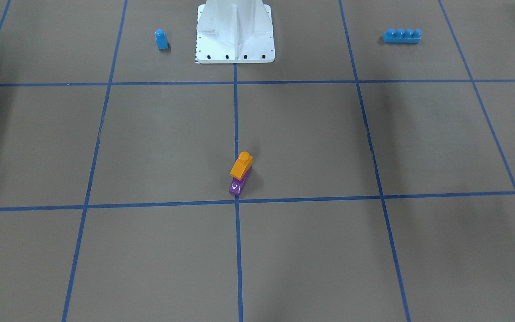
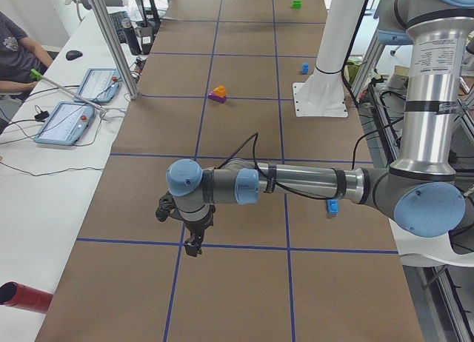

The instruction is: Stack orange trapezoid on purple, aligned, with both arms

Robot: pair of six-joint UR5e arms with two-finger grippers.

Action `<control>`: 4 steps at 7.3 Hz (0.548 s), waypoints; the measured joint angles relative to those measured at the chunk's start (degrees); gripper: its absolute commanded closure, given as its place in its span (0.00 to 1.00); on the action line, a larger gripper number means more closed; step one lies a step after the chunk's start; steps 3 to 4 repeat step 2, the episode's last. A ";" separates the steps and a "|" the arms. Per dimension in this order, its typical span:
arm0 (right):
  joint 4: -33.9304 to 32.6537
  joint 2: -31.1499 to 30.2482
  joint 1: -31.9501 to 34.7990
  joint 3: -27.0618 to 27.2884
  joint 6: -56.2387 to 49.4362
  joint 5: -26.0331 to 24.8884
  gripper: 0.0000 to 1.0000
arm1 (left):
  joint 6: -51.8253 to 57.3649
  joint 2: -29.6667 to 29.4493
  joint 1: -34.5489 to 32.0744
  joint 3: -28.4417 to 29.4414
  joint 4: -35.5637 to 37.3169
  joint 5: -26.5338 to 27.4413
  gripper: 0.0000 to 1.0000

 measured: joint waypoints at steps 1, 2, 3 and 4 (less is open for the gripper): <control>0.07 -0.09 0.00 0.04 0.03 0.04 0.00 | -0.01 0.00 0.00 0.00 -0.02 0.06 0.00; 0.12 -0.16 0.00 0.05 0.07 0.10 0.00 | -0.01 0.00 0.00 -0.01 -0.08 0.11 0.00; 0.12 -0.16 0.00 0.05 0.07 0.10 0.00 | -0.01 0.00 0.00 -0.01 -0.08 0.11 0.00; 0.12 -0.16 0.00 0.05 0.07 0.10 0.00 | -0.01 0.00 0.00 -0.01 -0.08 0.11 0.00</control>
